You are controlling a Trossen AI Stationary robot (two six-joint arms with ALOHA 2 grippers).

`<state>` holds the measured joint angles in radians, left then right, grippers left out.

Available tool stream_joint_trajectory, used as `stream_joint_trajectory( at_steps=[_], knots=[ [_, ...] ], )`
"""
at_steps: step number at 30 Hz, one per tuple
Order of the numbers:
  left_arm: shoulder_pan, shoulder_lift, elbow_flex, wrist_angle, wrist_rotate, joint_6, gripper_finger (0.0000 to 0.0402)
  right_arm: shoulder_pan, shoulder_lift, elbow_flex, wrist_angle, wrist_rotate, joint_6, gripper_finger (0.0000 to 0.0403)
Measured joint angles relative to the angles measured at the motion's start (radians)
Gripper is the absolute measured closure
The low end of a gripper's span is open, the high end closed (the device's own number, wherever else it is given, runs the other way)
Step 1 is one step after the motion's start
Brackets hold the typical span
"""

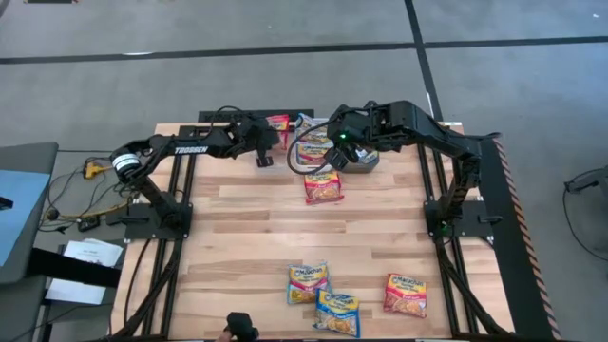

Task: Sort Maruchan noodles
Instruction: Put the red noodle pack into the transparent bin, then put the noodle pack into the black bin

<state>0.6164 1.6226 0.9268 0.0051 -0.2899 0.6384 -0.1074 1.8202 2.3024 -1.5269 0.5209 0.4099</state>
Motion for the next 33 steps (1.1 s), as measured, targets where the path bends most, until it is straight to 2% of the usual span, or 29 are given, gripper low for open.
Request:
stream_joint_trajectory(
  at_steps=[7,11,15,28,33],
  knots=[
    [0.014,-0.001,0.000,-0.024,0.075,-0.137,0.0316,0.000,0.000,0.000,0.000,-0.009,0.000,0.0253],
    [0.008,-0.002,0.000,-0.025,0.077,-0.204,0.0284,0.000,0.000,0.000,0.001,-0.031,0.000,0.0253],
    [0.004,-0.002,0.035,-0.099,0.078,-0.250,0.0264,0.000,0.000,0.000,0.001,-0.031,0.000,0.0253],
    [0.003,-0.002,0.408,-0.579,0.049,-0.424,0.0258,0.000,-0.009,0.000,-0.030,-0.078,-0.026,0.0253],
    [0.001,-0.027,0.470,-0.740,0.065,-0.508,0.0264,0.008,-0.050,0.002,-0.029,-0.095,-0.026,0.0253]
  ],
)
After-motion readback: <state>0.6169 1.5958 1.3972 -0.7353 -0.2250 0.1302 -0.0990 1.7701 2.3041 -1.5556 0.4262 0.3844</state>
